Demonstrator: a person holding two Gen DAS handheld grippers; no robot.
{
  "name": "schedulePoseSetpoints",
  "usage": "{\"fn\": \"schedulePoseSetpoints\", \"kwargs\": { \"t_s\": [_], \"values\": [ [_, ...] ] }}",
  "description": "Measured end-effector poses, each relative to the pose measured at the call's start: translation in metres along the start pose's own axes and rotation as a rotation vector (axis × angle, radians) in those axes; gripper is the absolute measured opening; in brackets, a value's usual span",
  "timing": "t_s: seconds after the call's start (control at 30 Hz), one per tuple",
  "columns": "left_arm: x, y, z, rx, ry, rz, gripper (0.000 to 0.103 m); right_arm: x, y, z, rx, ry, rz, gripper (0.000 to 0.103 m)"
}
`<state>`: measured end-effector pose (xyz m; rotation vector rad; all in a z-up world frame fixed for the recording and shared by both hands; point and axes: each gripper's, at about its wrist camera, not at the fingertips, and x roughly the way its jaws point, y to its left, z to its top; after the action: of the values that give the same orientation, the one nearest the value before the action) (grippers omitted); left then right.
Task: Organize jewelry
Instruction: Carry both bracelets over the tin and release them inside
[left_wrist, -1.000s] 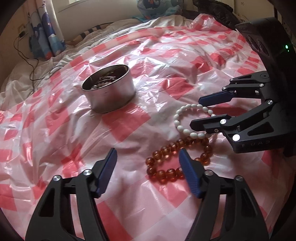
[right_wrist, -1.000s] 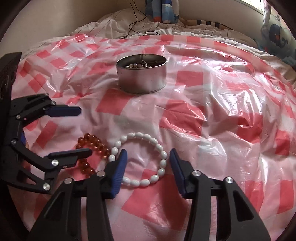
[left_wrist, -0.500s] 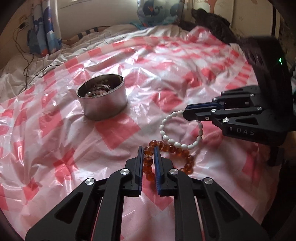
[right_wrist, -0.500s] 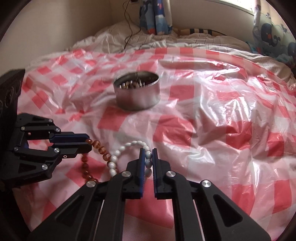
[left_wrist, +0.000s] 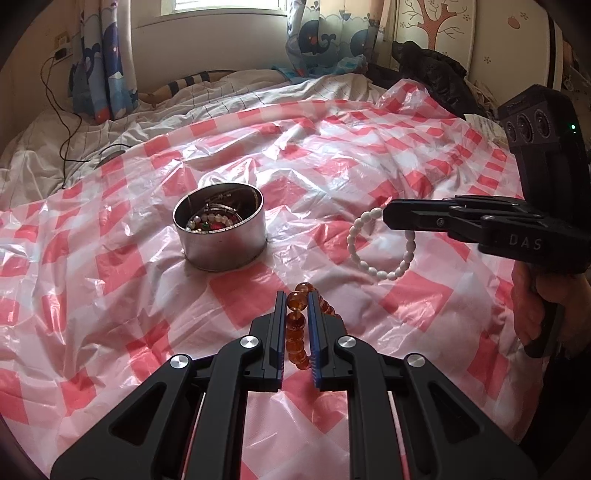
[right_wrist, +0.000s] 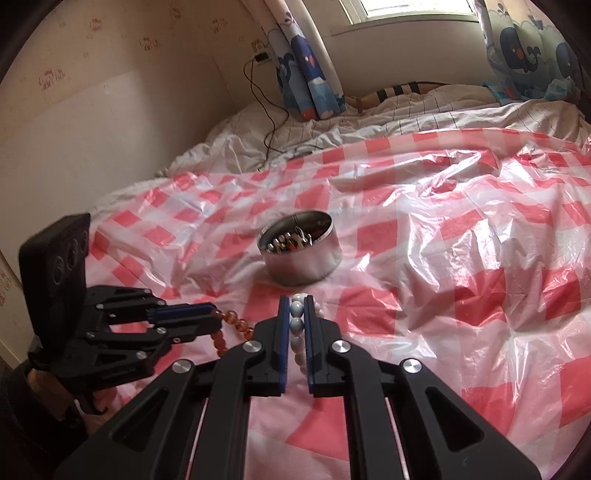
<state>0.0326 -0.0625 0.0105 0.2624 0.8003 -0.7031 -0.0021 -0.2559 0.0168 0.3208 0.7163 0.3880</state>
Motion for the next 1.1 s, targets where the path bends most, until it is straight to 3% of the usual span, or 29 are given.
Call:
{"fn": "schedulePoseSetpoints", "kwargs": {
  "t_s": [0.4, 0.63, 0.83, 0.97, 1.1],
  "values": [
    [-0.024, 0.038, 0.062, -0.087, -0.130, 0.020, 0.010, 0.011, -0.003, 0.056, 0.049, -0.076, 0.114, 0.008],
    [0.000, 0.067, 0.092, -0.151, -0.163, -0.004, 0.010, 0.036, 0.000, 0.085, 0.045, -0.079, 0.141, 0.008],
    [0.048, 0.083, 0.093, -0.213, -0.104, -0.036, 0.010, 0.057, -0.004, 0.096, 0.060, -0.071, 0.153, 0.008],
    [0.076, 0.097, 0.081, -0.259, -0.017, 0.006, 0.012, 0.073, -0.004, 0.098, 0.071, -0.050, 0.168, 0.008],
    [0.080, 0.116, 0.071, -0.326, 0.020, 0.046, 0.031, 0.087, -0.002, 0.098, 0.083, -0.030, 0.188, 0.008]
  ]
}}
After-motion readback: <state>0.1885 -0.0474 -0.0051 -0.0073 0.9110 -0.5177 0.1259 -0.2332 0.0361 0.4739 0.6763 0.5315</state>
